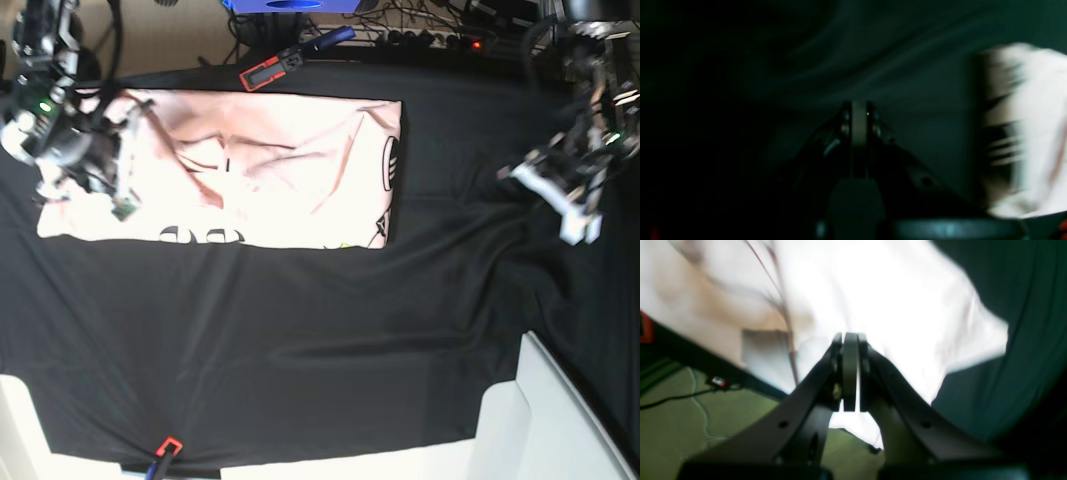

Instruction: Fold the T-shirt properly

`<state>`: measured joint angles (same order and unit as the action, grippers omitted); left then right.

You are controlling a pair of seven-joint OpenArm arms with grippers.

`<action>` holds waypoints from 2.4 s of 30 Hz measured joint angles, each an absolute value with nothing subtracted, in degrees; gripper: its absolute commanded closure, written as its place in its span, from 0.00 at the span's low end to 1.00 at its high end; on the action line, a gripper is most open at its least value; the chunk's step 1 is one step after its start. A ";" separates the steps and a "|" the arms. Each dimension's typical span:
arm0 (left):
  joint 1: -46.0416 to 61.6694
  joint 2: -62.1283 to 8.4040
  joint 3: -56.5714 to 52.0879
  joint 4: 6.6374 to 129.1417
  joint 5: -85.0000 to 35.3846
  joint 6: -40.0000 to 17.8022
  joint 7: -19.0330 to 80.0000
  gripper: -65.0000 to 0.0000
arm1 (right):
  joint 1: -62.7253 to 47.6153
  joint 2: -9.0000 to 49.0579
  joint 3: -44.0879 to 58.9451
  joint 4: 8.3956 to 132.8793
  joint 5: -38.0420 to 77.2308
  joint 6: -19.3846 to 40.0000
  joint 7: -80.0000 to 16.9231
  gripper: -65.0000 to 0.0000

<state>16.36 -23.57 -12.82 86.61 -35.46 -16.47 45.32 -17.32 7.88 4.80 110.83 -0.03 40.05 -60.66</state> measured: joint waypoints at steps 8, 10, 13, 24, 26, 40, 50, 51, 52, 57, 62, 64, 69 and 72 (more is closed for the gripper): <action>23.49 -26.70 -19.40 85.12 -35.88 -16.51 45.34 1.00 | -9.17 8.19 -12.67 110.45 -0.08 40.03 -65.14 0.72; 24.77 -26.65 -20.34 85.10 -35.86 -16.51 45.41 1.00 | -8.54 8.03 -17.30 110.45 0.10 40.03 -65.06 0.59; 25.26 -26.35 -20.82 85.10 -35.86 -16.51 45.41 1.00 | -7.77 8.19 -23.81 110.21 0.12 40.05 -65.06 0.43; 25.43 -26.06 -20.80 85.12 -35.86 -16.69 45.39 1.00 | 2.42 2.24 -32.49 91.53 -0.05 39.88 -64.60 0.34; 25.43 -26.06 -20.80 85.12 -35.88 -16.69 45.39 1.00 | 3.64 1.21 -32.49 89.21 -0.01 39.90 -64.58 0.34; 26.68 -26.13 -20.73 85.12 -35.88 -16.69 45.34 1.00 | 9.63 -1.13 -31.94 74.19 -0.19 39.90 -60.42 0.34; 26.65 -26.04 -20.69 85.10 -35.88 -16.69 45.36 1.00 | 10.57 -1.13 -31.94 73.30 -0.14 39.88 -59.90 0.88; 26.52 -26.06 -20.69 85.10 -35.88 -16.69 45.36 1.00 | 10.44 -1.13 -31.94 73.30 -0.10 39.88 -60.03 0.94; 26.50 -26.09 -20.69 85.10 -35.88 -16.69 45.36 1.00 | 10.39 -1.15 -31.94 73.30 0.01 39.88 -60.27 0.97; 26.37 -26.04 -20.69 85.10 -35.88 -16.69 45.36 1.00 | 9.17 -0.73 -31.90 76.77 -0.03 39.88 -63.72 0.98; 26.35 -26.04 -20.69 85.10 -35.88 -16.69 45.34 1.00 | 6.85 0.10 -31.90 83.50 0.38 39.99 -66.48 0.99; 26.28 -26.02 -20.69 85.10 -35.88 -16.69 45.34 1.00 | 5.37 0.75 -31.35 85.78 0.03 40.01 -67.24 0.99; 26.22 -26.22 -20.69 85.12 -35.86 -16.69 45.36 1.00 | 0.40 0.78 -24.95 88.86 0.01 40.01 -68.90 0.99; 26.20 -26.20 -20.69 85.12 -35.90 -16.69 45.36 1.00 | -1.80 2.61 -23.88 91.55 0.40 40.01 -68.29 0.98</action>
